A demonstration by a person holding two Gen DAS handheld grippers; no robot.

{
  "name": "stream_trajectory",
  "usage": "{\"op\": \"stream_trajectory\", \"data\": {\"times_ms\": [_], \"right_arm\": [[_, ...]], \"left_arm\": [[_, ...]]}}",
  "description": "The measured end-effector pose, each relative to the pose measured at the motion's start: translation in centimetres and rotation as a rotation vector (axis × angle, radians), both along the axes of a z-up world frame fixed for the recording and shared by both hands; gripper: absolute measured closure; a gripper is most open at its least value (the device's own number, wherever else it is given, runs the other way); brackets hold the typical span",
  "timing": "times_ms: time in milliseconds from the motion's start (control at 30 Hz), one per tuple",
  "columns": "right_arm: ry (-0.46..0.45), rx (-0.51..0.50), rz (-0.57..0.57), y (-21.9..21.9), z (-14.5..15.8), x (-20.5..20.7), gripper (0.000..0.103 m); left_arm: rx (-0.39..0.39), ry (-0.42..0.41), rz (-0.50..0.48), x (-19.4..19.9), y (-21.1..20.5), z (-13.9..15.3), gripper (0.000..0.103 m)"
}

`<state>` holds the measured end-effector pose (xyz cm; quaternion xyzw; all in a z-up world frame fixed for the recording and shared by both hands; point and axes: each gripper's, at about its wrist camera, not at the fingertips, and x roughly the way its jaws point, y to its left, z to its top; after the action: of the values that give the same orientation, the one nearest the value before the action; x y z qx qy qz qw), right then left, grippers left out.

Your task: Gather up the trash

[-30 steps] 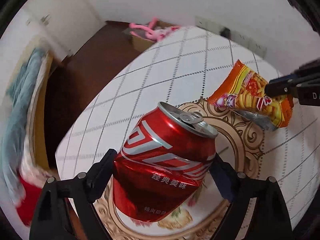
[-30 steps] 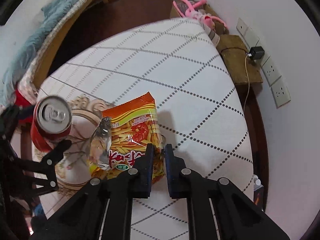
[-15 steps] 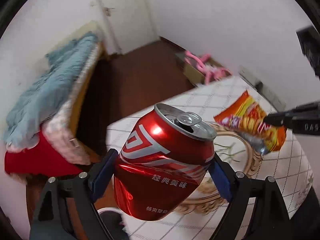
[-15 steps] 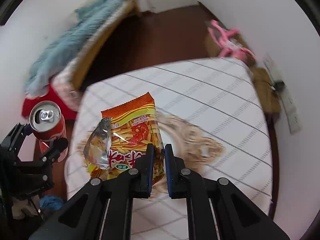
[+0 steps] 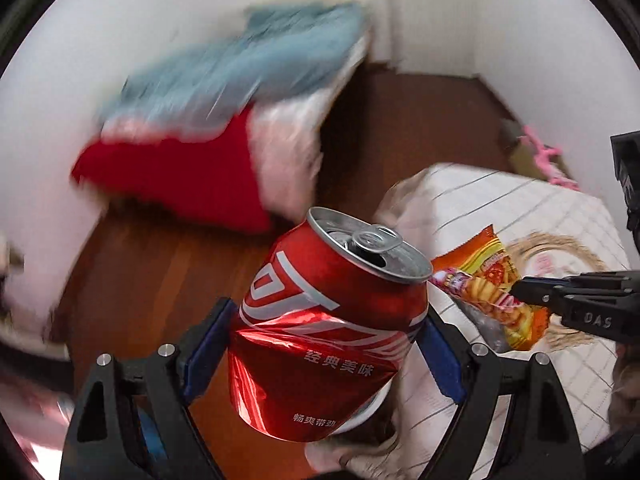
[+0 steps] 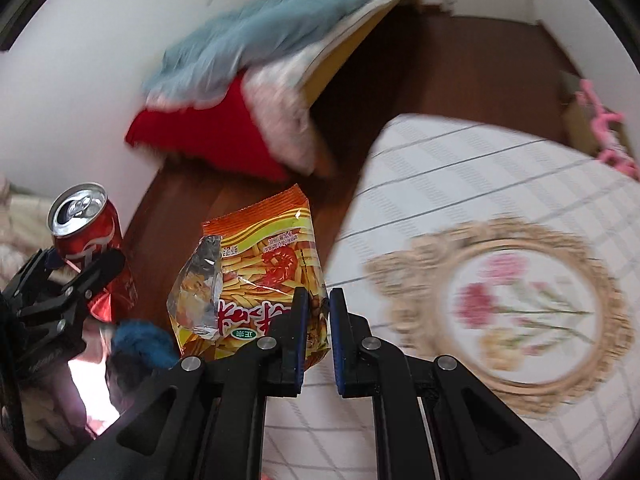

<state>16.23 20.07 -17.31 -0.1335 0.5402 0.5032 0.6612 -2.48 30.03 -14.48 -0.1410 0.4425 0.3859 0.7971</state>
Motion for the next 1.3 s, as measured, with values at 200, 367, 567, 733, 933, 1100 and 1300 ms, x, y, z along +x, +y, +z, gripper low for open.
{"op": "stream_trajectory", "data": {"times_ms": [200, 367, 567, 733, 933, 1100, 1300], "right_arm": [[0.013, -0.193, 0.106, 9.3, -8.8, -5.9, 0.092], [-0.008, -0.366, 0.151, 14.3, -15.3, -8.1, 0.092], [-0.009, -0.488, 0.170, 16.5, -19.9, -9.4, 0.088], [-0.016, -0.528, 0.199, 17.2, -20.9, -10.1, 0.030], [-0.056, -0.529, 0.235, 16.3, -18.5, -10.8, 0.000], [-0.058, -0.495, 0.248, 14.6, -14.7, -11.3, 0.000], [-0.028, -0.407, 0.246, 11.1, -10.1, -11.3, 0.000]], "left_arm": [[-0.270, -0.010, 0.173, -4.4, 6.3, -9.9, 0.017], [-0.480, -0.041, 0.267, -5.7, 10.0, -16.2, 0.017], [-0.579, -0.044, 0.335, -6.2, 12.3, -19.4, 0.015], [-0.581, -0.047, 0.363, -7.0, 12.3, -18.6, 0.012], [-0.502, -0.019, 0.398, -8.6, 10.9, -16.2, 0.003], [-0.423, 0.010, 0.415, -10.1, 8.5, -13.0, 0.003], [-0.371, -0.010, 0.413, -11.4, 4.8, -8.7, 0.003]]}}
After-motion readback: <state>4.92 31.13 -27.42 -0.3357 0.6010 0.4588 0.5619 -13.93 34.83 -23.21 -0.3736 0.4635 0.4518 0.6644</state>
